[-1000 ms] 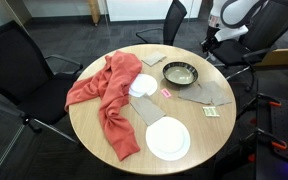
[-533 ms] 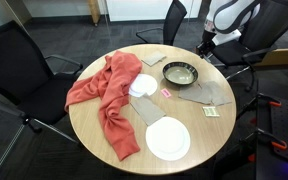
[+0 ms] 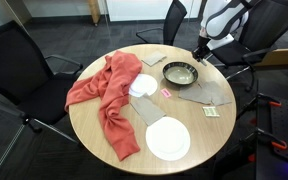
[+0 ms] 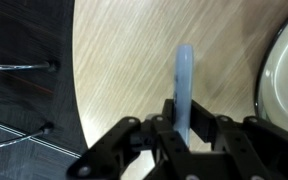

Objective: Move the marker to the right.

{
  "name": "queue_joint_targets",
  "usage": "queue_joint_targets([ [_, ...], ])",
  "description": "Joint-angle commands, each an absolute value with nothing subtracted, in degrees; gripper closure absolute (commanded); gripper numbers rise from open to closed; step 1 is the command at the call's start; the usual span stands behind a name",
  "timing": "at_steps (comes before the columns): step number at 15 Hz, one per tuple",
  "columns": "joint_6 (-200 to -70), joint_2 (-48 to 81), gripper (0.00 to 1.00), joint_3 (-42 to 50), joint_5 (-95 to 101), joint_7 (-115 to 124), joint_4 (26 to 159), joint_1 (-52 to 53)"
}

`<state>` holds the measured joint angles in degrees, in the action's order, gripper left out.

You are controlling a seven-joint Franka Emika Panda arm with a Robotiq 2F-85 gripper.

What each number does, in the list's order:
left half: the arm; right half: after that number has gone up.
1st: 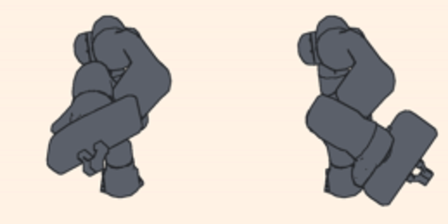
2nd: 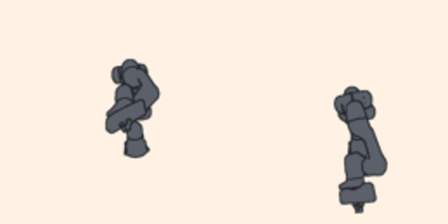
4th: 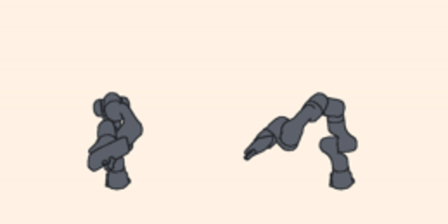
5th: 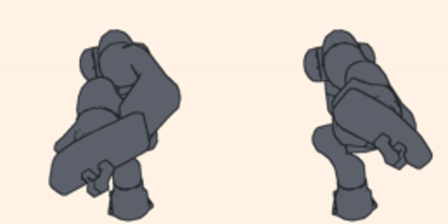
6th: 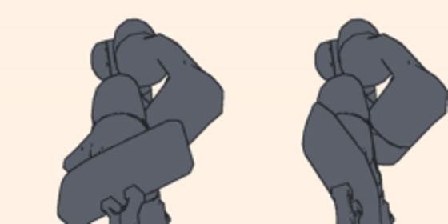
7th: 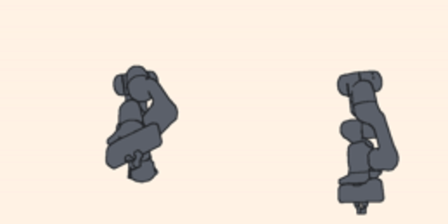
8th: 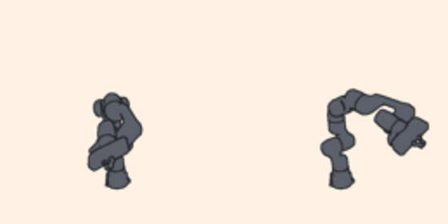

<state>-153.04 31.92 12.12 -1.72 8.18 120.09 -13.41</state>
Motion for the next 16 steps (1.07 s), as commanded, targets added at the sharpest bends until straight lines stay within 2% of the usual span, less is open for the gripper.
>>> queue_joint_targets([
  [1, -152.5, 34.3, 0.95, 11.3, -3.3, 6.1, 117.4, -15.0],
  [15, -151.9, 38.8, 0.95, 11.1, -3.2, 7.0, 114.0, -15.3],
  [16, -151.6, 39.0, 0.85, 11.3, -3.0, 7.4, 113.8, -15.1],
])
